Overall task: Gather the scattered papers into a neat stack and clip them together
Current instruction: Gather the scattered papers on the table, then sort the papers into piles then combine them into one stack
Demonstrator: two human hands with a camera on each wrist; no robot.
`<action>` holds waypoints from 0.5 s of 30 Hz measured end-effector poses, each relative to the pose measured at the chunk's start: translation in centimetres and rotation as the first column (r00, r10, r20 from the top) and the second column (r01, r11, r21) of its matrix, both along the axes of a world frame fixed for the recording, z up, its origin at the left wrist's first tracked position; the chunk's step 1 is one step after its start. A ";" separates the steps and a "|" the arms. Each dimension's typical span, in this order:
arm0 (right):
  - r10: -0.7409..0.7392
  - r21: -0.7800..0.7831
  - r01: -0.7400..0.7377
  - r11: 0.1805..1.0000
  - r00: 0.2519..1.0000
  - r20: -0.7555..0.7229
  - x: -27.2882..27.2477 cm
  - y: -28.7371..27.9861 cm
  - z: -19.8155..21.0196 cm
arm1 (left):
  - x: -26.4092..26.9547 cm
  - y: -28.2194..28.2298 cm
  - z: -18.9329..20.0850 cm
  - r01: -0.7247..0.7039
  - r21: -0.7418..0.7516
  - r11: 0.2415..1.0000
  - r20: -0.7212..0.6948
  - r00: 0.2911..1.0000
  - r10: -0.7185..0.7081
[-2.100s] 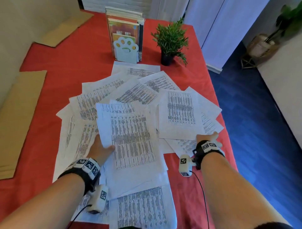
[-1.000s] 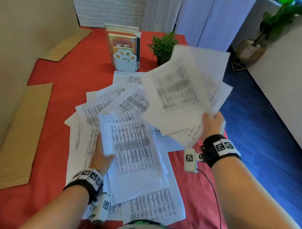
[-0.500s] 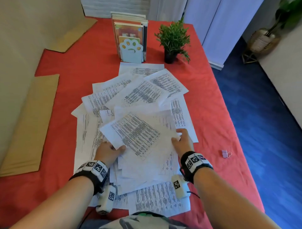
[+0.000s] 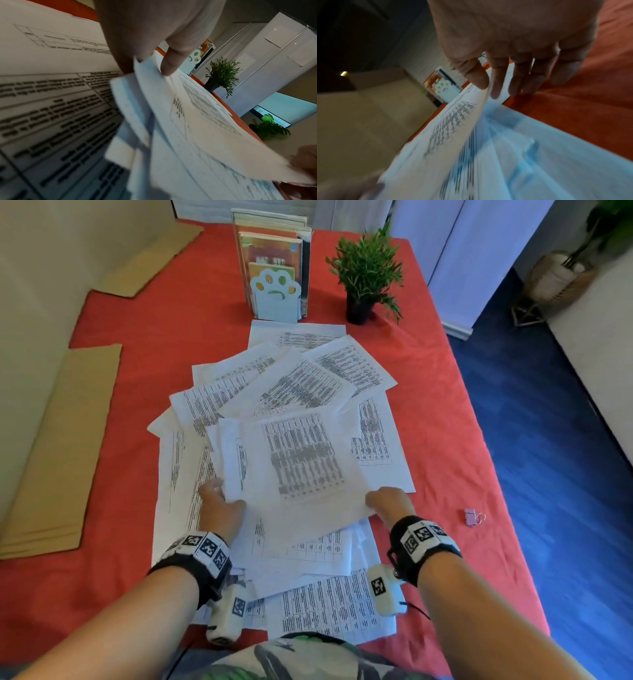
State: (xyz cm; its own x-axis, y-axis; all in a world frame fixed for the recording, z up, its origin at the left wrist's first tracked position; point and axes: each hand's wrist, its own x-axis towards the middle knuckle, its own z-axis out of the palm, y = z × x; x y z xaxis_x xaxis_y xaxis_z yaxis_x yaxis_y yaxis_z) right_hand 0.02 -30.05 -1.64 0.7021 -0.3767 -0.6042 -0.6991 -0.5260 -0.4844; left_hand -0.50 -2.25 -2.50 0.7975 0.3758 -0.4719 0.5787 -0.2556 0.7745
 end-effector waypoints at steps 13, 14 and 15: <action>0.285 0.021 -0.289 0.957 0.953 0.098 0.5 2.5 0.9 | 0.9 -0.2 3.5 0.231 0.041 0.972 0.131 0.963 -0.234; 0.192 0.179 -0.219 0.959 0.969 0.156 0.9 2.5 1.7 | 0.9 0.0 4.2 0.236 -0.007 0.972 0.164 0.959 -0.231; 0.075 0.339 -0.147 0.929 0.974 0.214 1.3 2.3 2.3 | 1.0 0.2 5.0 0.248 -0.062 0.967 0.198 0.952 -0.232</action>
